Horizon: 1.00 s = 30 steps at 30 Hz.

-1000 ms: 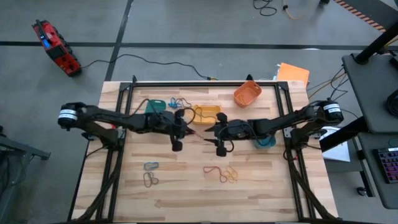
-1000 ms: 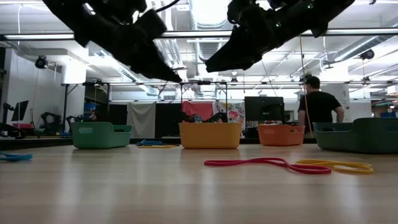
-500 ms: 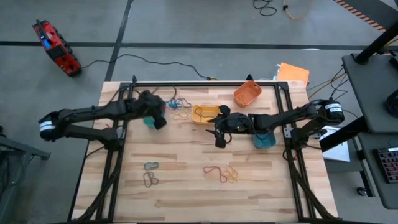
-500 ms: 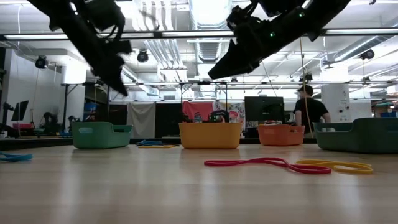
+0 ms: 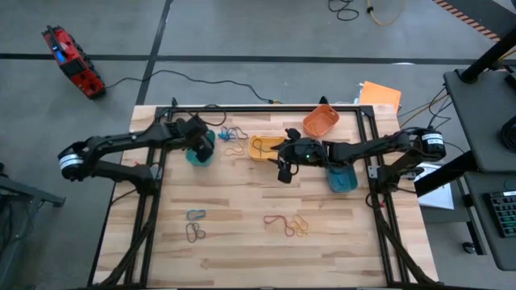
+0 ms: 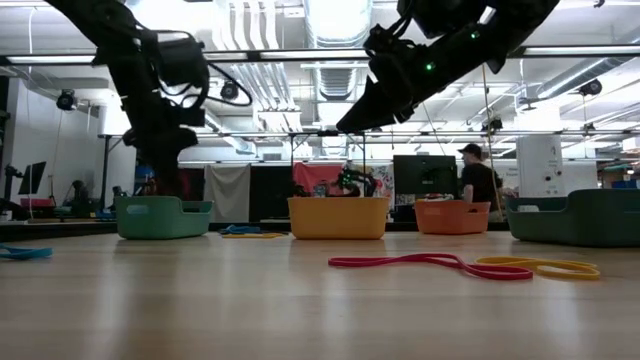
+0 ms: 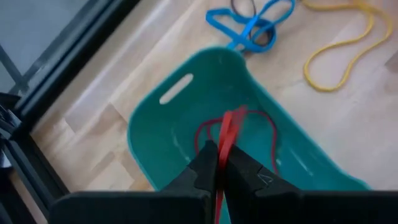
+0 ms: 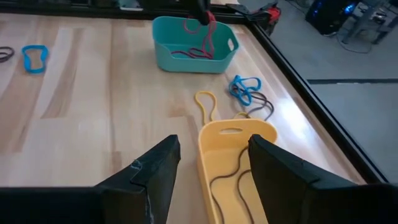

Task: Sort rubber bands into baskets
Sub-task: Put the red rubberband into the green bin, then put the blue rubberband into the blue bin

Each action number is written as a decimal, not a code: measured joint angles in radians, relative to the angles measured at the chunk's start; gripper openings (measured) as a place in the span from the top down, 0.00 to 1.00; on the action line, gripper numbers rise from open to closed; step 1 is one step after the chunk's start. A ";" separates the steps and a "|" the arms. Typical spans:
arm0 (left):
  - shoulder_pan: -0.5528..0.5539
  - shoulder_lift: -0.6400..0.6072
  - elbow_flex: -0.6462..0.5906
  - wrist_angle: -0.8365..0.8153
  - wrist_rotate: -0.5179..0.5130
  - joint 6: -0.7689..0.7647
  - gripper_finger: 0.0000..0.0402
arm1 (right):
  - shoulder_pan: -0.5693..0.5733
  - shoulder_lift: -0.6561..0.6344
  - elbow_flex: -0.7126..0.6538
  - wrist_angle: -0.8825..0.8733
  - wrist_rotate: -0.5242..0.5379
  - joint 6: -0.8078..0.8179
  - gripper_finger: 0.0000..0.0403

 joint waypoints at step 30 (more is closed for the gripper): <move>-0.004 0.101 0.123 -0.145 0.002 -0.107 0.64 | -0.002 0.000 0.000 -0.057 -0.015 0.062 0.54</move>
